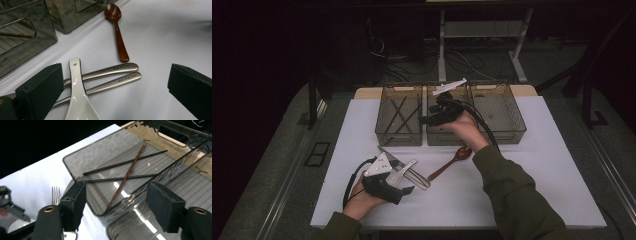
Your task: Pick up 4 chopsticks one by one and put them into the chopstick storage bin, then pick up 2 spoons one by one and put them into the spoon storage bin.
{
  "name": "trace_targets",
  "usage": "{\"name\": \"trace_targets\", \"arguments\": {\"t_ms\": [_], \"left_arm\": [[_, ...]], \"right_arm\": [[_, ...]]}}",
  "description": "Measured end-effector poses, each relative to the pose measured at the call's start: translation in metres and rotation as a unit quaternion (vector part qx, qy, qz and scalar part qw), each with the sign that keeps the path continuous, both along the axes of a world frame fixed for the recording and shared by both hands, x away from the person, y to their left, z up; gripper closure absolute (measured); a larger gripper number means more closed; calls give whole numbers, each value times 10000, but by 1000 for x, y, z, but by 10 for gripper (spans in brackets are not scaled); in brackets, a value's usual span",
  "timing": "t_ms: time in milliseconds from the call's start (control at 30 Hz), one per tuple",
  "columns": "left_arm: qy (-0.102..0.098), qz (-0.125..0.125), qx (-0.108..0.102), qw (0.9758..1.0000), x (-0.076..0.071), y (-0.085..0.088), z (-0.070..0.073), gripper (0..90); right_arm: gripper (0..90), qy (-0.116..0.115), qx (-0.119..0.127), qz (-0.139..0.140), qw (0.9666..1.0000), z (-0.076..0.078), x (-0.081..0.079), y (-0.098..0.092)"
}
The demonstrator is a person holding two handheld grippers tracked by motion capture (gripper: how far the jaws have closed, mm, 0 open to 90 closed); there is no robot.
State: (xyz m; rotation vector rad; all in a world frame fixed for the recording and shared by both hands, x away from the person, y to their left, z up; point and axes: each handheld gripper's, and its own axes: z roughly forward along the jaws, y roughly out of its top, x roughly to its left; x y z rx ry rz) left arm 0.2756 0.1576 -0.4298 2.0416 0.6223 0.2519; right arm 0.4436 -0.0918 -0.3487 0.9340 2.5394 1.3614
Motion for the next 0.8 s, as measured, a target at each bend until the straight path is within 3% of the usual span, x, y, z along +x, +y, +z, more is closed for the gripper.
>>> {"name": "trace_targets", "arguments": {"t_ms": [167, 300, 600, 800], "left_arm": [[-16, -8, 39, 10000, 1, 1, 0, 0], [-27, 7, 12, 10000, 0, 1, 0, 0], [-34, 42, 50, 10000, 0, 2, 1, 0], [-36, 47, 54, 10000, -1, 3, 1, 0]], "right_arm": [[300, -34, 100, -9, 9999, 1, -9, -16], [308, -41, 35, -14, 10000, 0, -17, -32], [279, -223, 175, 4, 9996, -2, -44, -67], [258, -329, 217, -196, 9990, -4, -60, -87]]}}
